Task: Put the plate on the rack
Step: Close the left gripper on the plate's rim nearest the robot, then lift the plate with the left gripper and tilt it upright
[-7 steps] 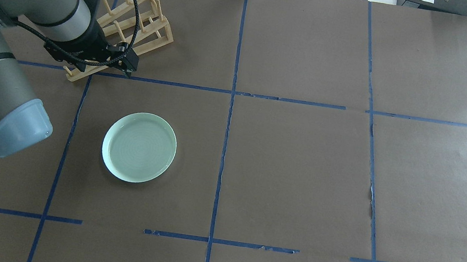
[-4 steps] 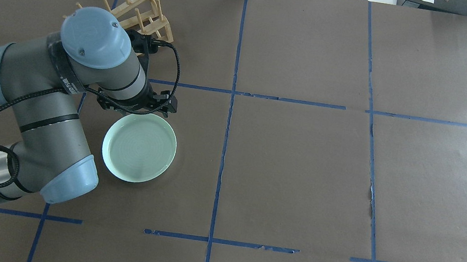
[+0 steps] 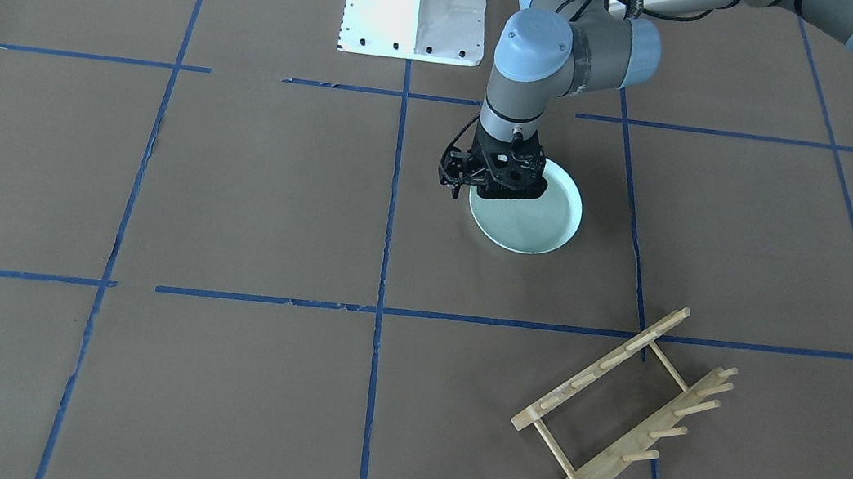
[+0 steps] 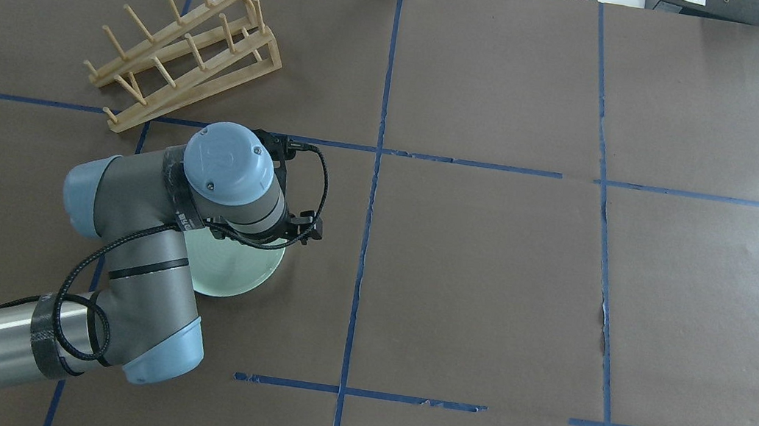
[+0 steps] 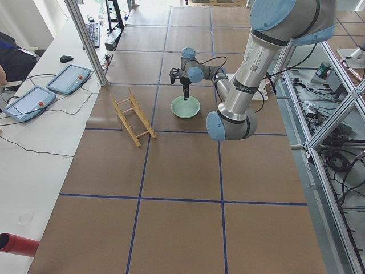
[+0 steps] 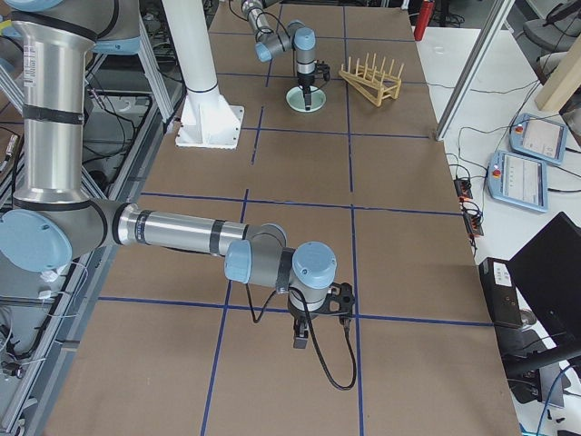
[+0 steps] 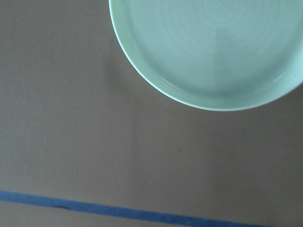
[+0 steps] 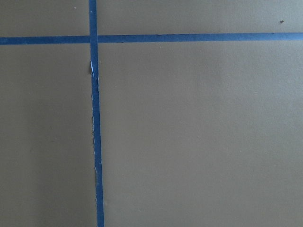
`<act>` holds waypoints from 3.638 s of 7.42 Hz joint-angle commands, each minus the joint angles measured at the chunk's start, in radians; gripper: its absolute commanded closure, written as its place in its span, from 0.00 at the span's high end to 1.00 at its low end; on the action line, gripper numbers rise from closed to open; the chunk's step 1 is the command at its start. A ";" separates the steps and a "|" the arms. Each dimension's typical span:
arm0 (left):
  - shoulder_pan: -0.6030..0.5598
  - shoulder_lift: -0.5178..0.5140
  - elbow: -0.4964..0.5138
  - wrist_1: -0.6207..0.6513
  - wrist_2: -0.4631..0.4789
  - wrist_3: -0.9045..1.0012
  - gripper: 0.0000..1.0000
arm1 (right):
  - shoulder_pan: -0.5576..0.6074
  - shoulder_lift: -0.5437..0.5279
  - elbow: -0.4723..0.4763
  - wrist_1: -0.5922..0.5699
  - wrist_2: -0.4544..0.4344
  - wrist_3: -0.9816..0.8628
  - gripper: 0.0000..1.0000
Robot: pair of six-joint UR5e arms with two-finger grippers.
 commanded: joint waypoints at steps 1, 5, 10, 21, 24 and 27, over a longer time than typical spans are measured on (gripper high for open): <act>0.020 -0.001 0.024 -0.017 0.010 -0.007 0.98 | 0.000 0.000 0.000 0.000 0.000 0.000 1.00; 0.023 -0.010 0.036 -0.025 0.011 0.001 0.48 | 0.000 0.000 0.000 0.000 0.000 0.000 1.00; 0.023 -0.010 0.024 -0.016 0.015 0.002 0.00 | 0.001 0.000 0.000 0.000 0.000 0.000 1.00; -0.495 -0.190 -0.441 0.378 -0.146 0.156 0.00 | 0.000 0.000 0.000 0.000 0.000 0.001 1.00; -0.635 -0.015 -0.400 -0.071 -0.274 0.055 0.00 | 0.000 0.000 0.000 0.000 0.000 0.000 1.00; -0.651 0.090 -0.303 -0.465 -0.274 -0.200 0.00 | 0.000 0.000 -0.002 0.000 0.000 0.000 1.00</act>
